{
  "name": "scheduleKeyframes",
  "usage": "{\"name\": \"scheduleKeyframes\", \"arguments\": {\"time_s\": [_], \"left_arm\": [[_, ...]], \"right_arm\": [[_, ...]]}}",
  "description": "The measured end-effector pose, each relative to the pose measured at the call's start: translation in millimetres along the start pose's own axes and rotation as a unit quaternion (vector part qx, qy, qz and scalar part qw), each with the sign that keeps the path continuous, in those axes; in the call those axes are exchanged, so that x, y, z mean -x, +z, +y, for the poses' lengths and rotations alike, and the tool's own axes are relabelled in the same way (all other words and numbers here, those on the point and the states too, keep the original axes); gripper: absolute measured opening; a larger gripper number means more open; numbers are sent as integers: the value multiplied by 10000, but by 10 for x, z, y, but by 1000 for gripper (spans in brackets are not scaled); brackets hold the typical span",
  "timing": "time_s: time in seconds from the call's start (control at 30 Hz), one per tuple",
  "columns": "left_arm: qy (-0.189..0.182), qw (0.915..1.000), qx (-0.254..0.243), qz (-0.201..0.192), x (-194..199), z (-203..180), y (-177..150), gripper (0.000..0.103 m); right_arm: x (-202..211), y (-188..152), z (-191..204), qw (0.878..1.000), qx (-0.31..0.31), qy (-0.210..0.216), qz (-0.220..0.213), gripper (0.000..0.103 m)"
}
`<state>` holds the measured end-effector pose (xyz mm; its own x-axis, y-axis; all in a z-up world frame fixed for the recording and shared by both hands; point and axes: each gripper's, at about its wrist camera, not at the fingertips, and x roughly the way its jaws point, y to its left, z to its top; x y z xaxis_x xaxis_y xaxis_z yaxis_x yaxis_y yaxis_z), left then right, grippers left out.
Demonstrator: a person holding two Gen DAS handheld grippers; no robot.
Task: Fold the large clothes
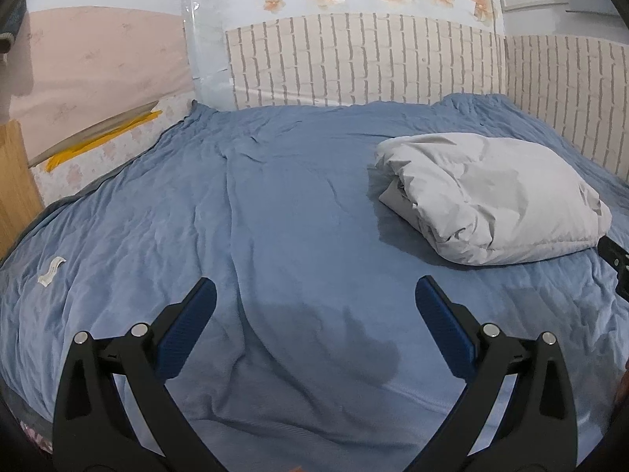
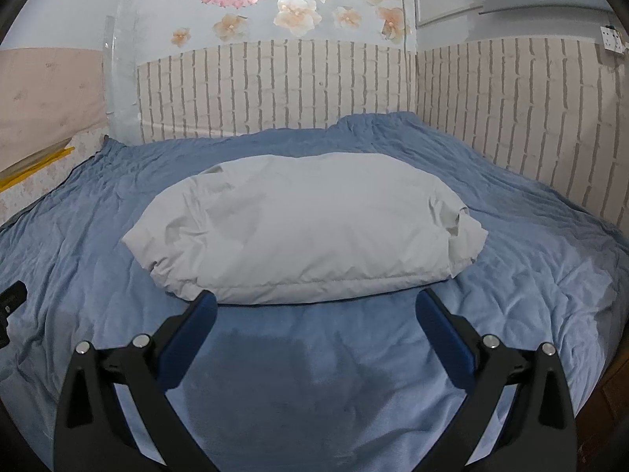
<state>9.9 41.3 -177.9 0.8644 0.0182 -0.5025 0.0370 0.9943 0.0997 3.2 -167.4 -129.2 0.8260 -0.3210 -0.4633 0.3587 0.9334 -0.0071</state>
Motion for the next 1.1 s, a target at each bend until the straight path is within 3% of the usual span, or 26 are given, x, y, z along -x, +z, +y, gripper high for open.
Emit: {"name": "scheduleKeyframes", "arguments": {"time_s": [1.1], "left_arm": [[110, 9998, -141, -19, -10, -91, -41, 100]], "right_arm": [[-68, -37, -69, 9998, 92, -119, 117, 101]]}}
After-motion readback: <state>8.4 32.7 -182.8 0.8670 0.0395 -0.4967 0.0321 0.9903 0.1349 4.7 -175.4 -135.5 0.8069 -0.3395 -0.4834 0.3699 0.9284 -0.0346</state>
